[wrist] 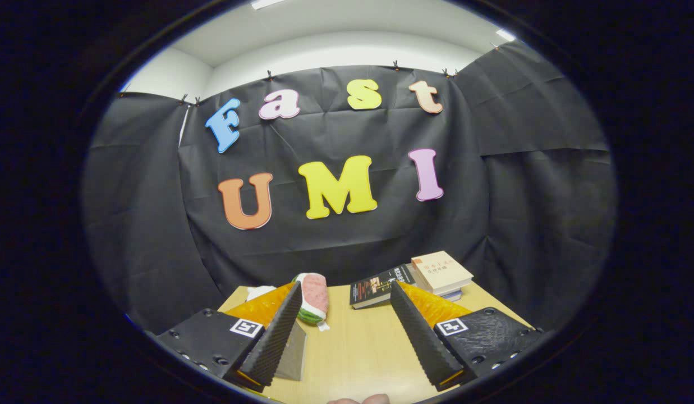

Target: Open the storage box then place both shoes into the box .Put the left shoe in first, then the right shoe, with the right side of both shoes facing outward in a uniform manner.

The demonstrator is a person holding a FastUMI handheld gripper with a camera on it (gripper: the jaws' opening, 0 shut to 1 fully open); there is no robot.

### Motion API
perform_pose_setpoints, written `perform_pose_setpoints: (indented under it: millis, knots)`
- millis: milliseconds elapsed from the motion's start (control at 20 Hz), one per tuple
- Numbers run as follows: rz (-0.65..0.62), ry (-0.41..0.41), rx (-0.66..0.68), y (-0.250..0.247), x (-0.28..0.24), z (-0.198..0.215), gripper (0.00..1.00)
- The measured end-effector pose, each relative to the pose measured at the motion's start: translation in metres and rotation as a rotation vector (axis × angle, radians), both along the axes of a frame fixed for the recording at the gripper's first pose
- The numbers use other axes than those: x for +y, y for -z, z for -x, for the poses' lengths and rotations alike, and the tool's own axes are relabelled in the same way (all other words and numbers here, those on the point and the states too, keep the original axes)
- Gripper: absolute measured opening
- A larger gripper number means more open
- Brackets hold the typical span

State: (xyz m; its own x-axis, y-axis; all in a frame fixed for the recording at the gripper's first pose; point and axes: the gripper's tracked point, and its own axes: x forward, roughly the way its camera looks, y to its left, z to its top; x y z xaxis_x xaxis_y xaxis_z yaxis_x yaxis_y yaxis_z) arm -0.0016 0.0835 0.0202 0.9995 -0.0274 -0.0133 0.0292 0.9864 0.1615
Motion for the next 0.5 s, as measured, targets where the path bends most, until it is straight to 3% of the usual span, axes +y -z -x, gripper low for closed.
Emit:
perform_pose_setpoints:
  millis: [500]
  knots:
    - [0.026, -0.001, -0.037, -0.012, 0.017, 0.007, 0.96]
